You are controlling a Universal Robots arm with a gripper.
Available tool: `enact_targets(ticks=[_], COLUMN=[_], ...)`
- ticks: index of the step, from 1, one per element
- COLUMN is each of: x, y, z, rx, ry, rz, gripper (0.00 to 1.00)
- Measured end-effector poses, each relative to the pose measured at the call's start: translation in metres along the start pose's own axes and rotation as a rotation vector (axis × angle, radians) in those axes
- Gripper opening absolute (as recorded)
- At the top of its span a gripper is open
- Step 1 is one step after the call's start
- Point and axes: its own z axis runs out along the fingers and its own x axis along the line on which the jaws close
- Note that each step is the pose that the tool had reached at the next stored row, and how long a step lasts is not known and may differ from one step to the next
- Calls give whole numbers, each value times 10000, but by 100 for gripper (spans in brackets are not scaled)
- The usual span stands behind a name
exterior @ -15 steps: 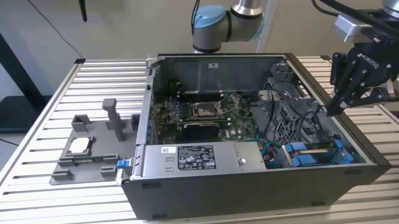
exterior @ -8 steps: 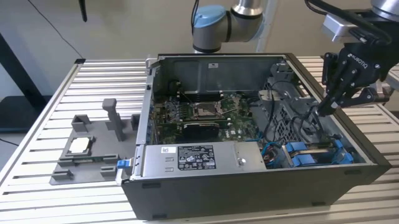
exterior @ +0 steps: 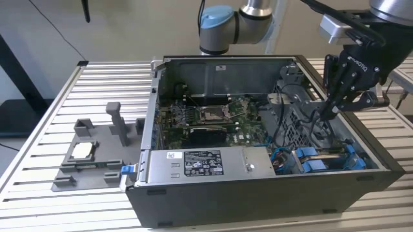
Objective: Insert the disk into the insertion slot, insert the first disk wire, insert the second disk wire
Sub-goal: 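Insert the second disk wire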
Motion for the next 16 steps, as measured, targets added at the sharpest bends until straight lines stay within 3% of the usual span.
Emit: enact_targets(ticks=[5, 16], x=[80, 311], y=[63, 91], z=[3, 48], rx=[0, 73], ry=[2, 3], rz=[-5, -49], gripper=[16, 16])
